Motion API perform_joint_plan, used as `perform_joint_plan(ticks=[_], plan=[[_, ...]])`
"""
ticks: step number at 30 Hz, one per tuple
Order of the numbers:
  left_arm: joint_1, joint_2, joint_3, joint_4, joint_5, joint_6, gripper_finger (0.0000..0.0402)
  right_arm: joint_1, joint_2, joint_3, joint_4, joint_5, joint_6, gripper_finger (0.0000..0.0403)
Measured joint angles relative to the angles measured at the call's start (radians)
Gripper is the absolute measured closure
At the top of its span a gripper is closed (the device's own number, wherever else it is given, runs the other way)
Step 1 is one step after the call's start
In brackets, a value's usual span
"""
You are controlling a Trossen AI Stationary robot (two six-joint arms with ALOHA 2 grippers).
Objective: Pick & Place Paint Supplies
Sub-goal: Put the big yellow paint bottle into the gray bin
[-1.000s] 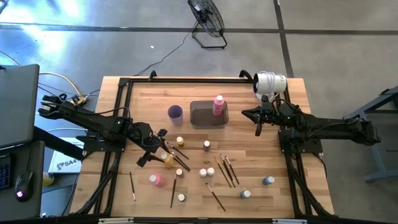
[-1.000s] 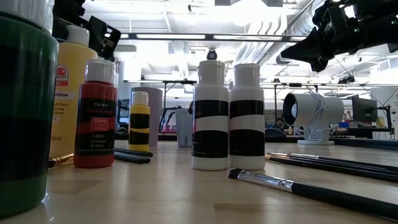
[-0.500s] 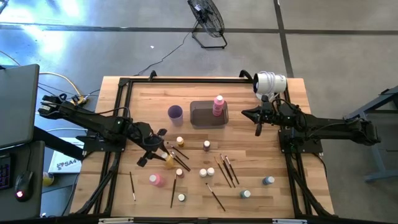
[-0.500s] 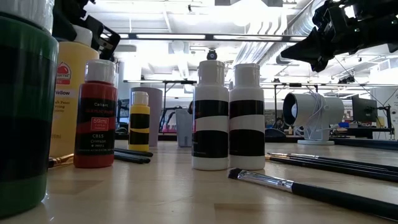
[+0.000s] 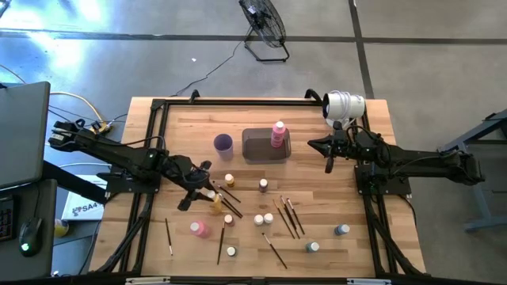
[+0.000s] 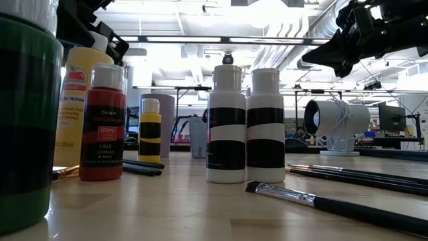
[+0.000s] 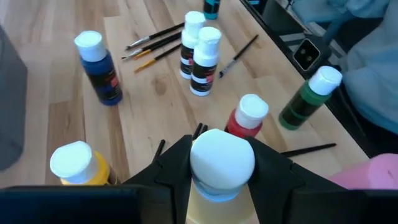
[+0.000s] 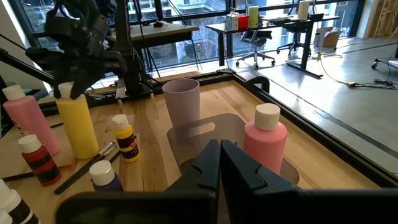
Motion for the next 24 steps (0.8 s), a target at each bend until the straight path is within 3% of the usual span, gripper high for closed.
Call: perform_joint_plan(ticks=[18,24], plan=[[0.000,-0.135,0.000,-0.117,-0.153,-0.169,0.0281,0.000,0.000,0.000,0.000,0.000,0.000,0.0398],[0.000,-0.143,0.137,-0.362,-0.261,-0.232,0.0281,0.000,0.000,0.000,0.000,0.000,0.000,0.0398]])
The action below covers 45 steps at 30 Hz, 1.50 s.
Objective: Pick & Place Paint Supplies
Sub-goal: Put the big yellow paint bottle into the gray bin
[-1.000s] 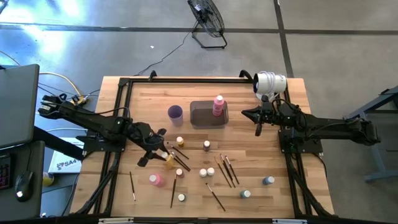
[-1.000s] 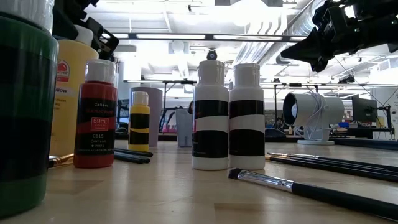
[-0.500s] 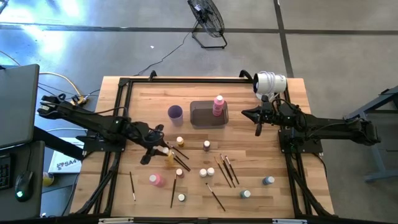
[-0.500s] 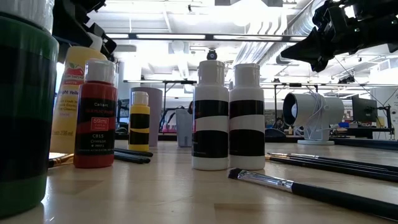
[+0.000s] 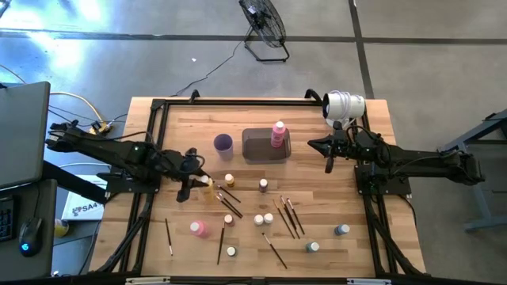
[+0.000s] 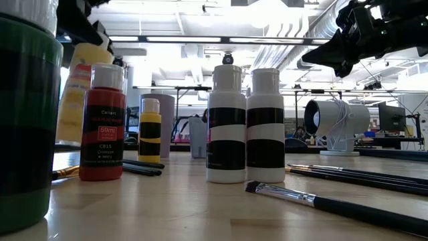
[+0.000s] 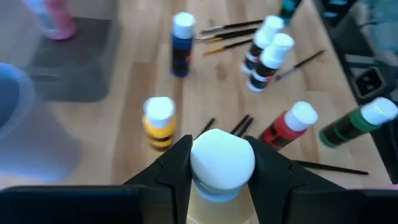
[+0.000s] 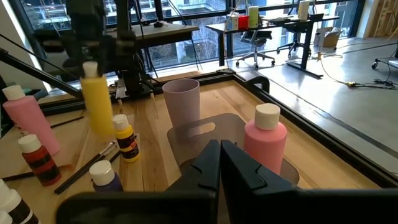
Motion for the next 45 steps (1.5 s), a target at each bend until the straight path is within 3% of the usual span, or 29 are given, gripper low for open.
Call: perform_joint_plan(ticks=[4,8,16,21,26,30,36,45], plan=[[0.000,0.027,0.113,-0.118,-0.068,-0.003,0.0281,0.000,0.000,0.000,0.000,0.000,-0.001,0.0398],[0.000,0.053,0.205,-0.117,-0.108,0.049,0.0281,0.000,0.000,0.000,0.000,0.000,-0.001,0.0398],[0.001,0.148,0.376,-0.162,-0.336,0.131,0.0281,0.000,0.000,0.000,0.000,0.000,-0.004,0.0398],[0.034,0.255,0.487,-0.168,-0.350,0.186,0.0281,0.000,0.000,0.000,0.001,0.003,-0.011,0.0398],[0.143,0.356,0.596,-0.159,-0.350,0.202,0.0281,0.000,0.000,0.000,0.006,0.004,-0.011,0.0398],[0.262,0.415,0.643,-0.116,-0.242,0.245,0.0281,0.000,0.000,0.000,0.006,0.004,-0.011,0.0398],[0.435,0.474,0.649,0.004,0.080,0.286,0.0281,0.000,0.000,0.000,0.008,0.004,-0.037,0.0398],[0.568,0.589,0.648,0.061,0.172,0.304,0.0281,0.000,0.000,0.000,0.008,0.004,-0.037,0.0398]])
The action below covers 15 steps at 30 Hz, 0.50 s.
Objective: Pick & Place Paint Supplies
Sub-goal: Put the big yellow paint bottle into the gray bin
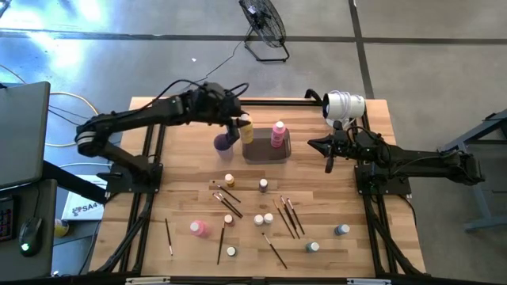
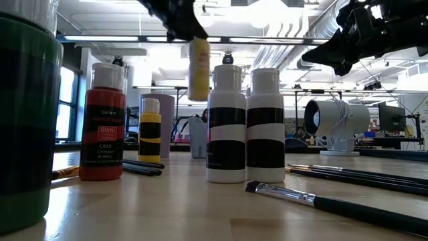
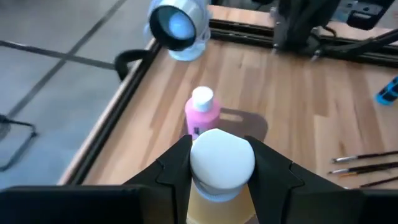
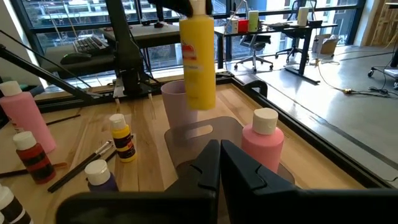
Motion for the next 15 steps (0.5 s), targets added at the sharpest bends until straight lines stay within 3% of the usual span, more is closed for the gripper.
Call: perform_joint_plan(ticks=[5,15], plan=[[0.044,0.071,0.000,0.089,0.121,0.006,0.0281,0.000,0.000,0.000,0.000,0.000,0.002,0.0398],[0.062,0.179,0.000,0.160,0.140,0.026,0.0281,0.000,0.000,0.000,-0.011,-0.001,0.008,0.0398]])
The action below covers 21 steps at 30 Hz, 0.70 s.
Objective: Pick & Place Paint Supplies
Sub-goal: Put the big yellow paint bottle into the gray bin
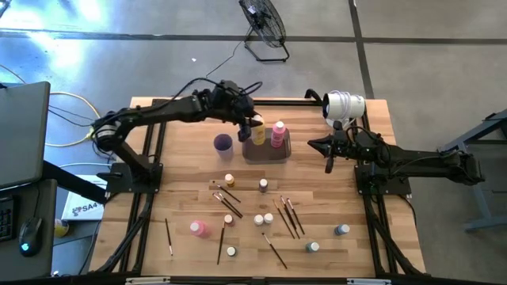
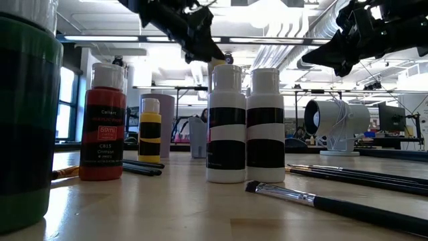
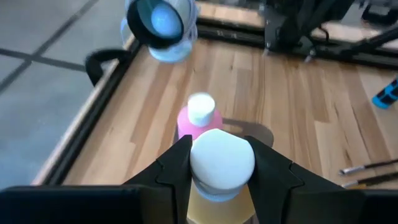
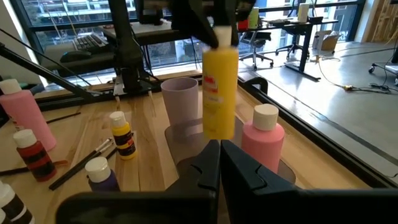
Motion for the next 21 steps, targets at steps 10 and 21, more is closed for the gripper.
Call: perform_joint_plan(ticks=[10,21], plan=[[0.000,0.057,-0.001,0.036,-0.002,0.006,0.0281,0.000,0.000,0.000,0.000,0.000,0.000,0.0398],[-0.001,0.114,0.000,0.071,-0.019,0.007,0.0281,0.000,0.000,0.000,-0.004,0.000,0.000,0.0398]])
